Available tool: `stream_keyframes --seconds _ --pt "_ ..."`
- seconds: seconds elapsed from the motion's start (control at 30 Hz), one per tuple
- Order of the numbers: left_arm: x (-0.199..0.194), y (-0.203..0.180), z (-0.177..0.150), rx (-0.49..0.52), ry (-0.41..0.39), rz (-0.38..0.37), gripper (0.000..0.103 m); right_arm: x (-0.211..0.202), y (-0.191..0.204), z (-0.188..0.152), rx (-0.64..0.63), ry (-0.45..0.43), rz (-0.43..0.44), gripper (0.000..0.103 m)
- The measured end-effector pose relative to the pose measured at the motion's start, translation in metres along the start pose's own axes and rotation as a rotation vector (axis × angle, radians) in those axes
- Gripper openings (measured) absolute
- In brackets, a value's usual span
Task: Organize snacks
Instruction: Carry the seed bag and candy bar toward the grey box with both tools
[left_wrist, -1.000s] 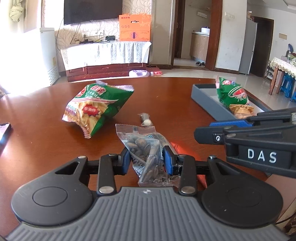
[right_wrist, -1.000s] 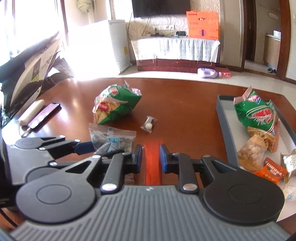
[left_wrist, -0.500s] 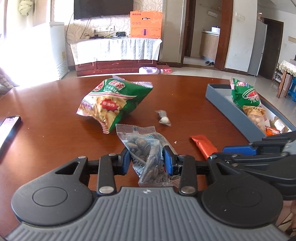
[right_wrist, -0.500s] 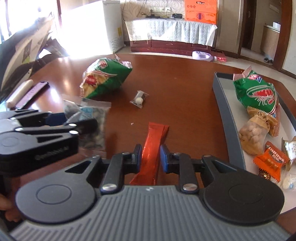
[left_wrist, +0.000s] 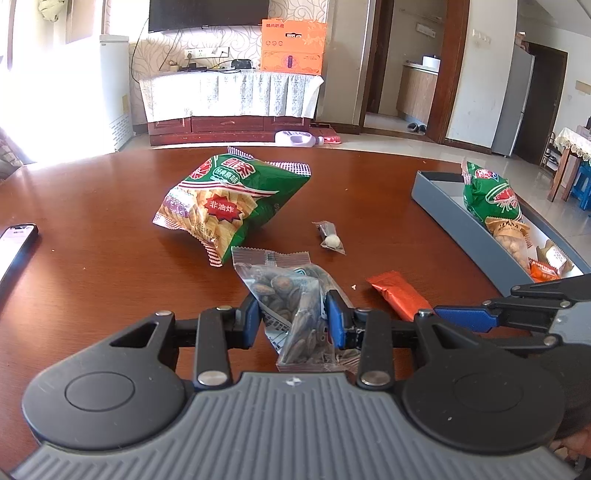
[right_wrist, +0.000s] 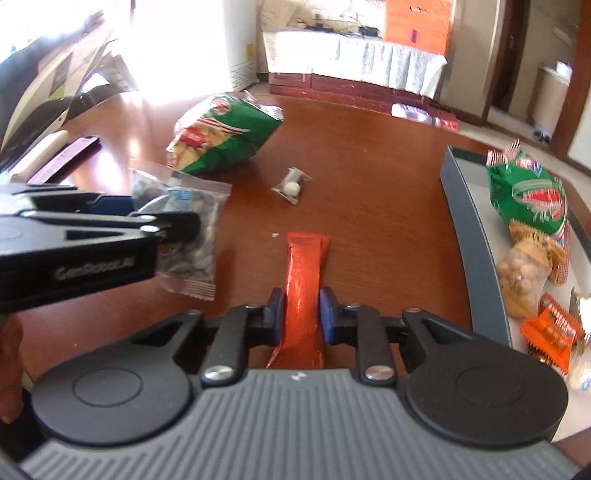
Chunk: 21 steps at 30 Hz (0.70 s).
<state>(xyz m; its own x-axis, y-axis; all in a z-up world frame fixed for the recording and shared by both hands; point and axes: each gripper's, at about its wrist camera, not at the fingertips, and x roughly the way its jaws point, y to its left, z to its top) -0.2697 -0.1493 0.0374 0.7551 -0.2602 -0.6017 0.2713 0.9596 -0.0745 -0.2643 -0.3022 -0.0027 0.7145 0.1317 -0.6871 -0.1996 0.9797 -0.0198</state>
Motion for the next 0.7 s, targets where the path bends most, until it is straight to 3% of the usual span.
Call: stream_keyframes --seconds 0.6,0.7 --pt "-0.012 -0.036 0.008 0.055 -0.063 -0.038 0.043 -0.057 -0.021 0.011 0.04 -0.137 0.019 0.024" --pt "-0.003 -0.042 0.005 0.077 -0.024 -0.018 0.043 -0.058 -0.029 0.009 0.057 -0.127 0.01 0.024"
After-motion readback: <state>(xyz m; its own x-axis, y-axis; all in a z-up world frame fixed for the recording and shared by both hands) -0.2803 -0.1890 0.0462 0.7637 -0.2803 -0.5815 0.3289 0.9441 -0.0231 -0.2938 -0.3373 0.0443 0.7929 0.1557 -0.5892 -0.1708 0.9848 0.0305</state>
